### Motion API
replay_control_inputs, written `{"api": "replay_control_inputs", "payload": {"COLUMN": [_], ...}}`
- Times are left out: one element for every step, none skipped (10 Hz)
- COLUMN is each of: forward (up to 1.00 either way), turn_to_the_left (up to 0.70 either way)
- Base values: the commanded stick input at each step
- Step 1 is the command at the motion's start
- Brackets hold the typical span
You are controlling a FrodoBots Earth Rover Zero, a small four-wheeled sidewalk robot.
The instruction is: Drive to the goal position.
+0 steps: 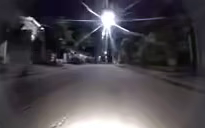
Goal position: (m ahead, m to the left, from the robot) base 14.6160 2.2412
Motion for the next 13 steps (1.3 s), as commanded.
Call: {"api": "replay_control_inputs", "payload": {"forward": [1.00,1.00,1.00,1.00,1.00,1.00,1.00,1.00,1.00,1.00,1.00,1.00,1.00], "turn_to_the_left": [-0.15,-0.39,-0.34,-0.10,0.05,0.05,0.05,0.05,0.05,-0.36,-0.39,-0.13,0.05]}}
